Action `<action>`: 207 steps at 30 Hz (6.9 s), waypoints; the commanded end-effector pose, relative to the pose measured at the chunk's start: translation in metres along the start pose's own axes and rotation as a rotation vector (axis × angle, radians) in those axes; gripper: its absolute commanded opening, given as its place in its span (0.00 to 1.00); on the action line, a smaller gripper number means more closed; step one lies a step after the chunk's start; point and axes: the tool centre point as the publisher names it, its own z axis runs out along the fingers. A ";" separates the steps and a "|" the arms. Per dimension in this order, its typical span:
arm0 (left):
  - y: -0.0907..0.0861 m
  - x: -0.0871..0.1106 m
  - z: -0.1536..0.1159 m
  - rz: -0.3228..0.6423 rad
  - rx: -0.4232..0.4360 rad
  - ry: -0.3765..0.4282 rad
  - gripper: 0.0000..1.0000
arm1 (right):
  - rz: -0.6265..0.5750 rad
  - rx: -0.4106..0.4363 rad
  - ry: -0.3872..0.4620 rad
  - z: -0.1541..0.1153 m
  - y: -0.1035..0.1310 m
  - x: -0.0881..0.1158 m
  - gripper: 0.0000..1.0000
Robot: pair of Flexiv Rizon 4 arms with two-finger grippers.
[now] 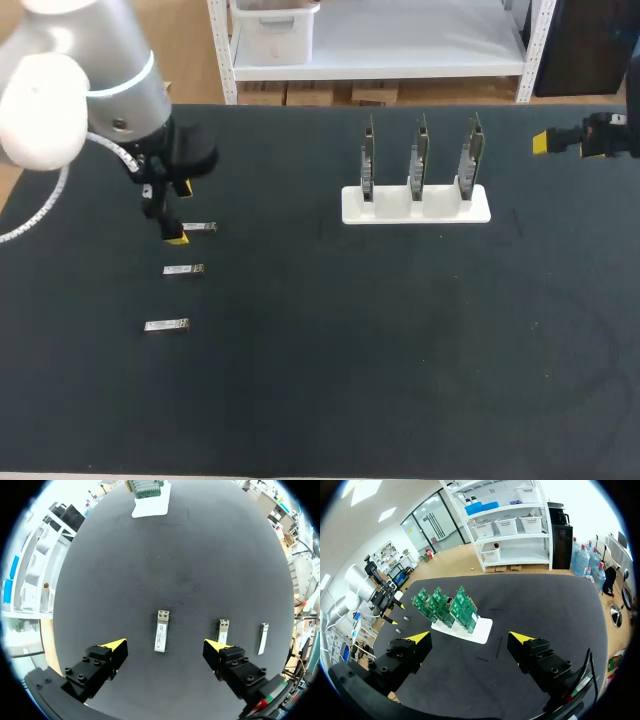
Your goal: Pick up the optical module with the left hand, and insert it into the network port with the right hand.
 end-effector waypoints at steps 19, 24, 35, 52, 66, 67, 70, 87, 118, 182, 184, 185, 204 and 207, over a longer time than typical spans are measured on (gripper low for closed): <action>0.005 0.005 0.025 -0.013 0.018 0.042 1.00 | 0.001 0.004 -0.001 0.000 0.001 0.000 1.00; 0.005 0.004 0.027 -0.012 0.027 0.044 1.00 | 0.001 0.004 -0.001 0.000 0.001 0.000 1.00; 0.006 0.006 0.036 -0.036 0.054 0.063 0.19 | 0.001 0.004 -0.001 0.000 0.001 0.000 1.00; 0.005 0.008 0.037 -0.066 0.058 0.053 0.00 | 0.001 0.004 -0.001 0.000 0.001 0.000 1.00; 0.052 0.021 -0.024 -0.531 -0.115 -0.278 0.00 | 0.001 0.004 -0.001 0.000 0.001 0.000 1.00; 0.060 0.022 -0.035 -0.588 -0.131 -0.342 0.00 | 0.001 0.004 -0.001 0.000 0.001 0.000 1.00; 0.082 0.024 -0.063 -0.741 -0.267 -0.422 0.00 | 0.001 0.004 -0.001 0.000 0.001 0.000 1.00; 0.111 -0.045 -0.175 -0.737 -0.352 -0.953 0.00 | 0.001 0.004 -0.001 0.000 0.001 0.000 1.00; 0.067 -0.208 -0.186 -0.309 -0.040 -1.166 0.00 | 0.001 0.004 -0.001 0.000 0.001 0.000 1.00; 0.031 -0.303 -0.128 -0.123 0.182 -1.338 0.00 | 0.001 0.004 -0.001 0.000 0.001 0.000 1.00; 0.032 -0.303 -0.126 -0.122 0.183 -1.339 0.00 | 0.001 0.004 -0.001 0.000 0.001 0.000 1.00; 0.032 -0.303 -0.126 -0.119 0.182 -1.338 0.00 | 0.001 0.004 -0.001 0.000 0.001 0.000 1.00; 0.033 -0.305 -0.116 -0.126 0.199 -1.327 0.00 | 0.001 0.004 -0.001 0.000 0.001 0.000 1.00; 0.033 -0.305 -0.117 -0.125 0.199 -1.331 0.00 | 0.001 0.004 -0.001 0.000 0.001 0.000 1.00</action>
